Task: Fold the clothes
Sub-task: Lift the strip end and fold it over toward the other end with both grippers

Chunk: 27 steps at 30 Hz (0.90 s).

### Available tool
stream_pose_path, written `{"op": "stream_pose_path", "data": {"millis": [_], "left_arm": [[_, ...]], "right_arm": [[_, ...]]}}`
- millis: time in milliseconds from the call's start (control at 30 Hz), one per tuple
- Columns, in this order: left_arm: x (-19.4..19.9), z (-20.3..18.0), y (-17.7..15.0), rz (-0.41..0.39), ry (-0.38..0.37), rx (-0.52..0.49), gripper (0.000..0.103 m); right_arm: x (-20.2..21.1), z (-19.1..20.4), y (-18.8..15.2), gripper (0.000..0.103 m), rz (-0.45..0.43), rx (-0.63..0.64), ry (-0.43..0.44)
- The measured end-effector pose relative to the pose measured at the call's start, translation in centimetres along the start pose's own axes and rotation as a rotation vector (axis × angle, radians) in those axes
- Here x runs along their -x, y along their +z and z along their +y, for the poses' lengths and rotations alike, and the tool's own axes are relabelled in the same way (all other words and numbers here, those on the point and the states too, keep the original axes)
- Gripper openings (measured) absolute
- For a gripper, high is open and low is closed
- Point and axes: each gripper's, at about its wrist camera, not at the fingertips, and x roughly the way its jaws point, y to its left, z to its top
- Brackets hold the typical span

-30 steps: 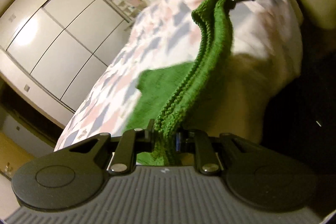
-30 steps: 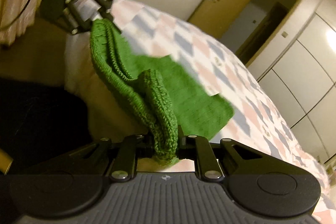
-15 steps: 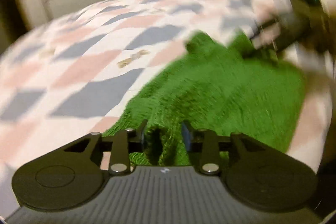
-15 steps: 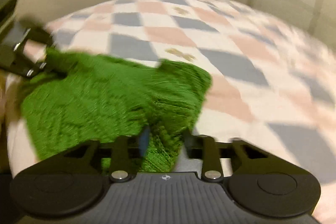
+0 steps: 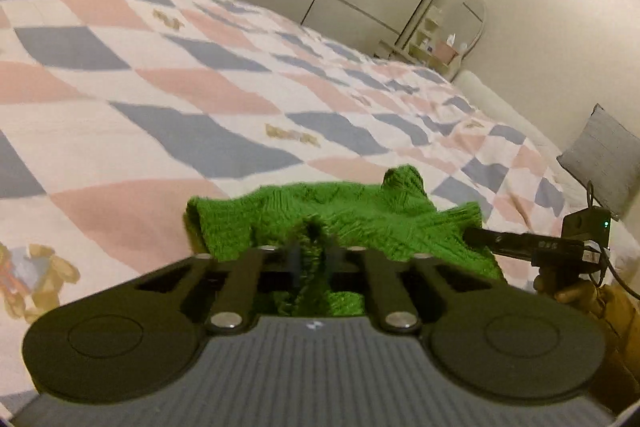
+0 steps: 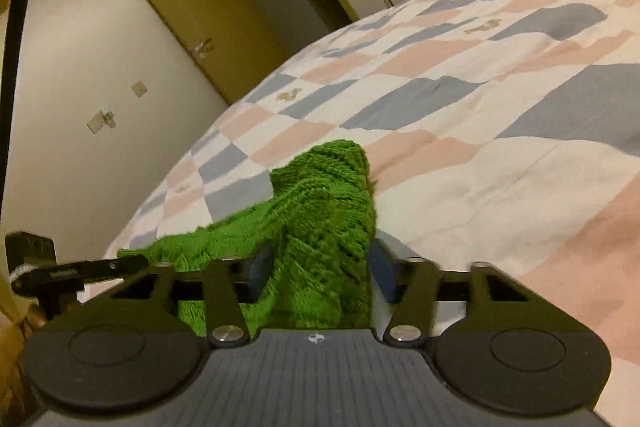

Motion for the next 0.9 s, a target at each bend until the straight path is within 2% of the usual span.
{"op": "stream_pose_path", "data": {"millis": [133,200,300,467,600,733,800,900], "left_arm": [[0.3,-1.4,0.9,-0.059,0.042,-0.130,0.006],[0.3,-1.2,1.8,-0.090,0.056,-0.144,0.006],[-0.4,-0.4,3.0,-0.110,0.079,-0.132,0.006],[-3.5,1.0,3.1,-0.066,0.143,-0.113,0.006],[-6.5,3.3,2.3,0.011,0.184,-0.026,0.008],[-8.3,4.2,2.4,0.050,0.218,0.011,0.009],[-8.6,3.9,3.1,0.042,0.231,-0.005,0.008],[-7.9,2.7,4.0,-0.004,0.209,-0.051,0.008]], "right_arm": [[0.1,1.2,0.6,0.013,-0.052,0.052,0.024],[0.1,1.1,1.9,0.013,-0.087,0.032,0.051],[-0.8,1.2,3.9,0.013,-0.115,0.025,0.044],[-4.3,0.3,5.7,0.013,-0.073,0.003,-0.041],[-7.3,-0.8,5.0,0.012,-0.010,-0.032,-0.141],[-9.0,-1.8,4.3,0.012,0.024,-0.047,-0.181],[-8.8,-1.6,4.3,0.012,0.018,-0.037,-0.191],[-6.6,-0.1,4.3,0.012,-0.078,-0.001,-0.189]]}}
